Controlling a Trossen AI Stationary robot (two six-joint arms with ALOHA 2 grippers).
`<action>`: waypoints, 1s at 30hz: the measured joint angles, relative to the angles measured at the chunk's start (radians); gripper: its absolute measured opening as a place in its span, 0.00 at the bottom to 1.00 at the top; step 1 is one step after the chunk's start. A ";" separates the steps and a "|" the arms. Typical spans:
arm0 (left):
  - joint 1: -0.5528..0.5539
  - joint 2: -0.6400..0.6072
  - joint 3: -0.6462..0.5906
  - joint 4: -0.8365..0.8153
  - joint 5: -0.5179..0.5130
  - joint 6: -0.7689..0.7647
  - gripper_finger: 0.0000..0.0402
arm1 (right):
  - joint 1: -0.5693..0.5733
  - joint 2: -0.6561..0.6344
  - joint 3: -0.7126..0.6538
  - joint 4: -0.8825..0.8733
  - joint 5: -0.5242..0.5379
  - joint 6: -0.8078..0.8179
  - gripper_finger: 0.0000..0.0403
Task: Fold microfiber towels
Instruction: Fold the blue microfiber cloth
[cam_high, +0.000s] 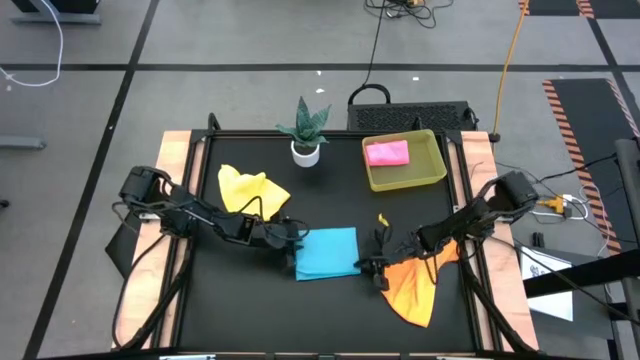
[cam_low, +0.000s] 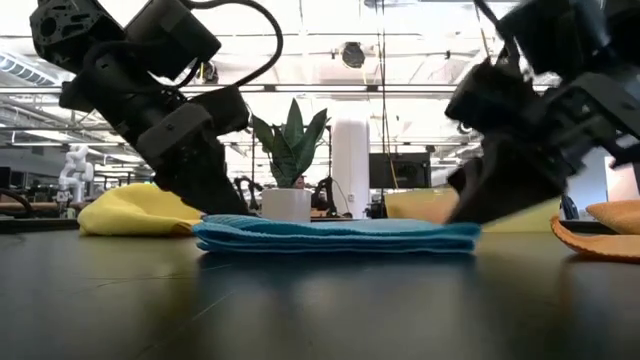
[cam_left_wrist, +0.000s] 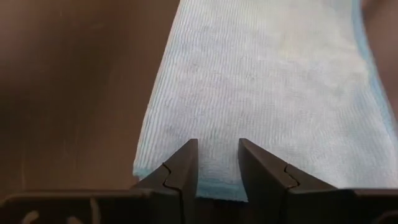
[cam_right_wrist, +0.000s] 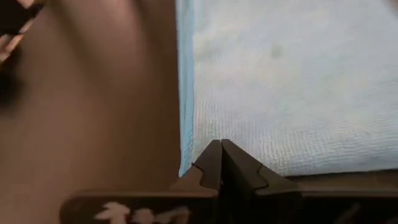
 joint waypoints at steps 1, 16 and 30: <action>0.000 -0.001 0.001 -0.004 -0.001 0.000 0.29 | 0.000 0.025 0.000 0.021 -0.027 0.005 0.00; -0.033 -0.069 0.001 0.038 0.051 0.027 0.29 | 0.081 -0.019 0.001 0.151 -0.027 -0.073 0.00; -0.152 0.127 0.003 0.212 0.198 0.111 0.29 | -0.067 0.002 0.001 -0.130 0.302 0.098 0.00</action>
